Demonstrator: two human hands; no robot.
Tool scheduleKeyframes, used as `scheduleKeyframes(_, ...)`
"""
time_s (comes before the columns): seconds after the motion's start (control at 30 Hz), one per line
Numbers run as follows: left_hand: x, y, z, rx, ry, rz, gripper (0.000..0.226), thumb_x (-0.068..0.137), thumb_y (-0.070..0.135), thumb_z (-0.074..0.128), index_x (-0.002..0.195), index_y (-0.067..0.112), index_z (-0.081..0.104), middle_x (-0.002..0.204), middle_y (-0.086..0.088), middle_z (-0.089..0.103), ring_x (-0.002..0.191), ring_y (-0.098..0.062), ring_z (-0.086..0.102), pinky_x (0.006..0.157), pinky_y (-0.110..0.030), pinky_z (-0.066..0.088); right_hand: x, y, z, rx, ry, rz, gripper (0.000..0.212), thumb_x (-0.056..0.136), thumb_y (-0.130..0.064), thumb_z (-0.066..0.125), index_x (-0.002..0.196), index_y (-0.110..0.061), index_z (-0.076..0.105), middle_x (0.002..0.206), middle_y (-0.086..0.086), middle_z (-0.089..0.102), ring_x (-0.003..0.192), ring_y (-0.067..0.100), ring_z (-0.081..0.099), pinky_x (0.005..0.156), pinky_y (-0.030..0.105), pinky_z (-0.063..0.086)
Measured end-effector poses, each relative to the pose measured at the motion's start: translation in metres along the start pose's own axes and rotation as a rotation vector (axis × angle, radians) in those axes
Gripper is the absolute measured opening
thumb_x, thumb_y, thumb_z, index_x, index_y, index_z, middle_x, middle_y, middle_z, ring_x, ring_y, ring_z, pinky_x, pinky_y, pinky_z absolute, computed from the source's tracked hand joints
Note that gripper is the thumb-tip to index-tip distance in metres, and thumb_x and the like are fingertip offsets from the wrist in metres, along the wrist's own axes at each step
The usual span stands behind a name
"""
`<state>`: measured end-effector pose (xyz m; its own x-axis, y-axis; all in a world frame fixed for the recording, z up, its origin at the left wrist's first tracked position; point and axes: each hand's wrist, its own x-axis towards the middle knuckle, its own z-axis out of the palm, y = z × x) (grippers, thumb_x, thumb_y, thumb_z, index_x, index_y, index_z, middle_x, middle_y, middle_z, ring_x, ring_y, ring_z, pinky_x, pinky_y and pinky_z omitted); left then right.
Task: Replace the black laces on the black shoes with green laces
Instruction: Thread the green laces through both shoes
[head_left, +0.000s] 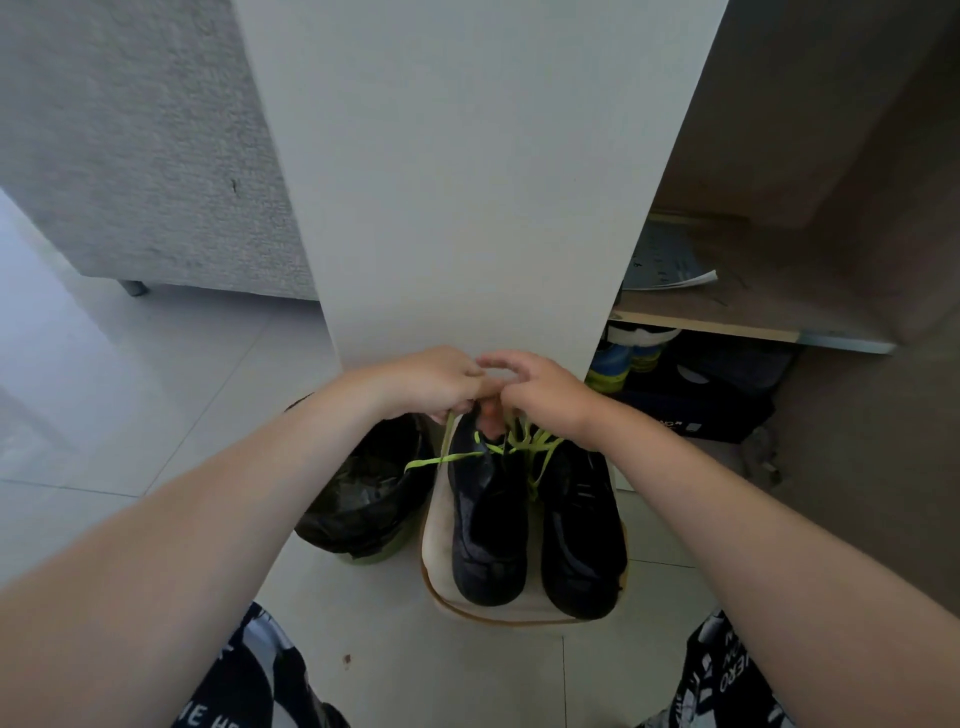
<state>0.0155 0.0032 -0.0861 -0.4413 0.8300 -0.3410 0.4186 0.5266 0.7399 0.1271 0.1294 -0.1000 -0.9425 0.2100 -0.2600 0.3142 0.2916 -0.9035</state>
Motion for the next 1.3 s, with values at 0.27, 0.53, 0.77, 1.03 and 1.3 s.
scheduleKeyframes(0.27, 0.0, -0.026, -0.013, 0.028, 0.002, -0.036, 0.029, 0.101, 0.032, 0.051, 0.084, 0.018, 0.069, 0.064, 0.0, 0.048, 0.049, -0.008, 0.043, 0.057, -0.021, 0.045, 0.005, 0.011, -0.024, -0.715, 0.085, 0.13, 0.031, 0.094, -0.014, 0.047, 0.089, -0.006, 0.077, 0.086, 0.003, 0.07, 0.088, 0.023, 0.062, 0.076, 0.031, 0.051)
scheduleKeyframes(0.53, 0.008, -0.016, 0.013, 0.128, -0.008, 0.0, 0.029, 0.093, 0.041, 0.063, 0.081, 0.018, 0.076, 0.064, 0.005, 0.072, 0.051, -0.016, 0.066, 0.066, -0.025, 0.052, 0.009, 0.015, 0.001, 0.008, -0.043, 0.056, 0.022, 0.102, -0.013, 0.047, 0.108, -0.011, 0.068, 0.094, 0.011, 0.071, 0.058, 0.021, 0.064, 0.055, 0.029, 0.052)
scheduleKeyframes(0.77, 0.016, -0.026, 0.033, 0.272, -0.051, -0.111, 0.037, 0.073, 0.053, 0.08, 0.082, 0.018, 0.071, 0.065, -0.001, 0.07, 0.055, -0.014, 0.066, 0.053, -0.024, 0.054, 0.021, 0.024, -0.021, -0.502, 0.039, 0.12, 0.037, 0.103, -0.037, 0.05, 0.074, -0.022, 0.067, 0.078, 0.005, 0.069, 0.071, 0.02, 0.062, 0.068, 0.03, 0.048)
scheduleKeyframes(1.03, 0.021, -0.039, 0.068, 0.365, -0.063, -0.261, 0.03, 0.082, 0.038, 0.069, 0.069, 0.013, 0.06, 0.063, -0.003, 0.067, 0.057, -0.018, 0.07, 0.052, -0.024, 0.056, 0.031, 0.041, -0.017, -0.426, 0.12, 0.172, 0.038, 0.106, -0.03, 0.043, 0.075, -0.022, 0.063, 0.08, 0.0, 0.063, 0.079, 0.02, 0.059, 0.075, 0.033, 0.045)
scheduleKeyframes(1.3, 0.018, -0.065, 0.053, -0.189, -0.061, -0.464, 0.022, 0.093, 0.005, 0.062, 0.114, 0.004, 0.069, 0.093, -0.014, 0.076, 0.083, -0.022, 0.075, 0.082, -0.036, 0.061, 0.031, 0.053, 0.0, -0.43, 0.011, 0.169, 0.022, 0.101, -0.013, 0.053, 0.111, -0.019, 0.073, 0.077, -0.007, 0.071, 0.07, 0.003, 0.06, 0.062, 0.02, 0.042)
